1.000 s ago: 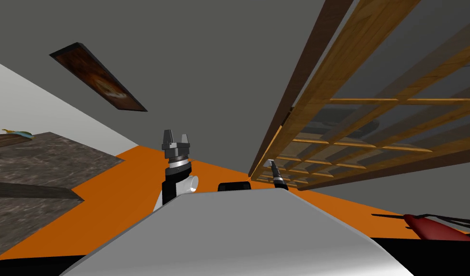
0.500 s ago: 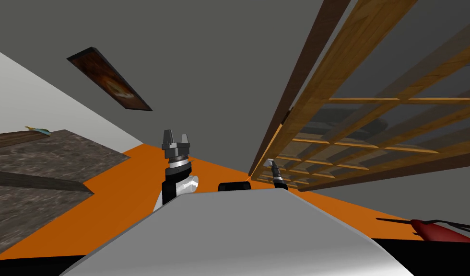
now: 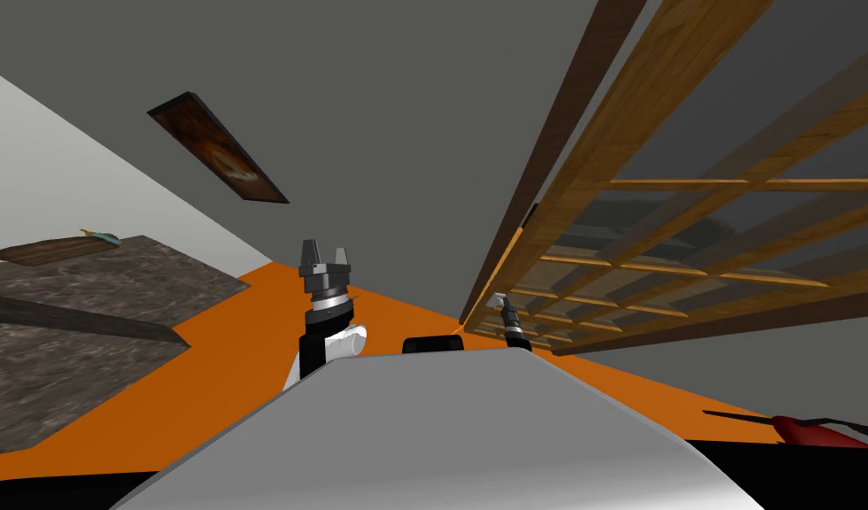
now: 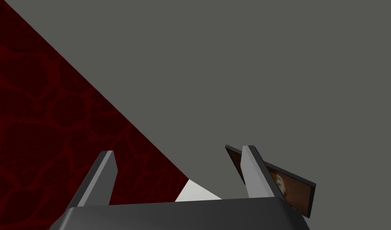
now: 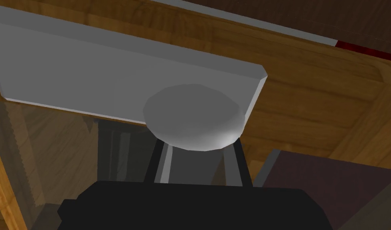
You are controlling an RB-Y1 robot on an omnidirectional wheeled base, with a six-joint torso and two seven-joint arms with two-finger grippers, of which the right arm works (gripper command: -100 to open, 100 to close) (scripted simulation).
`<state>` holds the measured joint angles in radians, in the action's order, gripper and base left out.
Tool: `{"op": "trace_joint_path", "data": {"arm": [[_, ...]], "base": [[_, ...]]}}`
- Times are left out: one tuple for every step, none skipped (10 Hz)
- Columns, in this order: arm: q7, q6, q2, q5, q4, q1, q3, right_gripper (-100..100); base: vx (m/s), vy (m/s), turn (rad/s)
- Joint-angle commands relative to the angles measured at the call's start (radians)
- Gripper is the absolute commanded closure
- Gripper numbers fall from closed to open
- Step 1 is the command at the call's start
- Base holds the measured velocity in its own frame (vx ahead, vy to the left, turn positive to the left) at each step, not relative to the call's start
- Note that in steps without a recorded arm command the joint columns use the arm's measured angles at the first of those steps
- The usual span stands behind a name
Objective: Pull the door open
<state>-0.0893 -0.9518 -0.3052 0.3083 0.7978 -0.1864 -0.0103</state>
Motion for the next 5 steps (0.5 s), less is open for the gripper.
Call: {"op": "trace_joint_path", "data": {"arm": [[0.039,0.005,0.009,0.003,0.009,0.004,-0.012,100],[0.075,0.007,0.009,0.015,0.008,0.007,-0.015,100],[0.081,0.007,0.009,0.015,0.008,0.007,-0.015,100],[0.121,0.008,0.009,0.027,0.007,0.011,-0.018,100],[0.146,0.01,0.01,0.039,0.006,0.014,-0.021,100]], "base": [[-0.042,-0.018,0.038],[-0.042,-0.012,0.055],[-0.03,-0.008,0.023],[-0.032,-0.01,0.052],[-0.042,-0.021,0.093]]}}
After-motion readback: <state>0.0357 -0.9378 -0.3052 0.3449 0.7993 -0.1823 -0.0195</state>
